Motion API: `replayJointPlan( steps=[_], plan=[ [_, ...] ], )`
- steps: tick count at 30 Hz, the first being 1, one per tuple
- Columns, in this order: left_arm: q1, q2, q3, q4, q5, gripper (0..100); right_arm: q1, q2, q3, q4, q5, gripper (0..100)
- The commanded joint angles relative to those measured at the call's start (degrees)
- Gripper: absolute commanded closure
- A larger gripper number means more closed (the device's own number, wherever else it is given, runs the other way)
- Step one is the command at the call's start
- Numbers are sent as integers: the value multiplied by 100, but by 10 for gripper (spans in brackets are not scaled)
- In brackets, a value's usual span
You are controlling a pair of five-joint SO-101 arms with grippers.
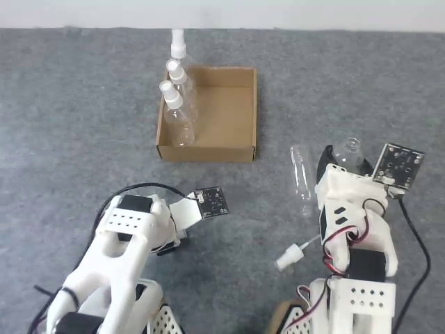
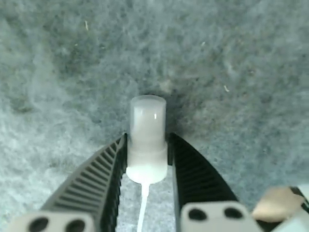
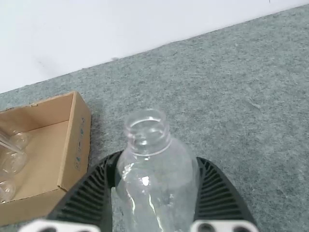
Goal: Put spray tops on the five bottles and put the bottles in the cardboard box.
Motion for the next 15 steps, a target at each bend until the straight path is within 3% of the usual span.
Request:
replayJointPlan(
  steps=[1, 15],
  plan=[
    [26, -167, -40, 114, 88, 945, 22, -119, -79, -145, -18, 908],
    [53, -220, -84, 105, 1969, 945, -224, -127, 18, -154, -18, 909]
  ],
)
